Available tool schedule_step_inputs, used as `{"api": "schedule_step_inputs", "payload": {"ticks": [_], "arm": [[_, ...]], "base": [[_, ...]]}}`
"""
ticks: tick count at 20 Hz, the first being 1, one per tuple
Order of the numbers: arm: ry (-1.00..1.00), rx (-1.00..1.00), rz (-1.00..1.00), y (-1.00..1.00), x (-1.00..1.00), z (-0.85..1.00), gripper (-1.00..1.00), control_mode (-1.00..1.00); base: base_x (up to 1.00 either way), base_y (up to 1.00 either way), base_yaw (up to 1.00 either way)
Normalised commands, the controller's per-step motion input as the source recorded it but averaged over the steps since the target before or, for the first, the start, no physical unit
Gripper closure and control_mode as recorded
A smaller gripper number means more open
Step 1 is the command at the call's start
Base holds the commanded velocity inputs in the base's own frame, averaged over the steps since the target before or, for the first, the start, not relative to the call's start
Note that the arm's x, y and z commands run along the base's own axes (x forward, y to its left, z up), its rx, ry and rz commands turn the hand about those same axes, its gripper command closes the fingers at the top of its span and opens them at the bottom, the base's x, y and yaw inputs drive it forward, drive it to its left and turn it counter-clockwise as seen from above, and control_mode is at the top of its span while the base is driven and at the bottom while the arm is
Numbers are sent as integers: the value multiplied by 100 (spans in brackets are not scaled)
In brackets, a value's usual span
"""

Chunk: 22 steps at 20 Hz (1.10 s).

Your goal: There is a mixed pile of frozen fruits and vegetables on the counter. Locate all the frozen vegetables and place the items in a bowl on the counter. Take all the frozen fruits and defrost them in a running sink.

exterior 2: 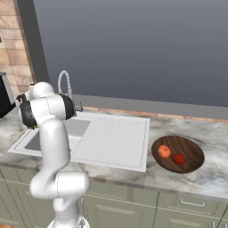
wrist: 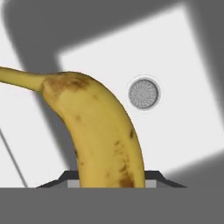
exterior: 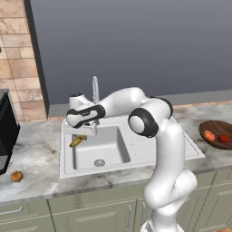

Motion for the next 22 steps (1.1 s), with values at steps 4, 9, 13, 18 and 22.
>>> {"api": "schedule_step_inputs", "payload": {"ticks": [4, 9, 13, 18, 22], "arm": [[2, -5, -4, -18, 0, -1, 100, -100], [0, -5, -4, -20, 0, -5, 100, -100], [0, -5, -3, -15, 0, -10, 100, -100], [0, -3, -1, -3, 0, -16, 100, -100], [0, -2, -1, 0, 0, -14, 100, -100]], "base": [[0, 0, 0], [0, 0, 0], [0, 0, 0], [0, 0, 0], [0, 0, 0]]}}
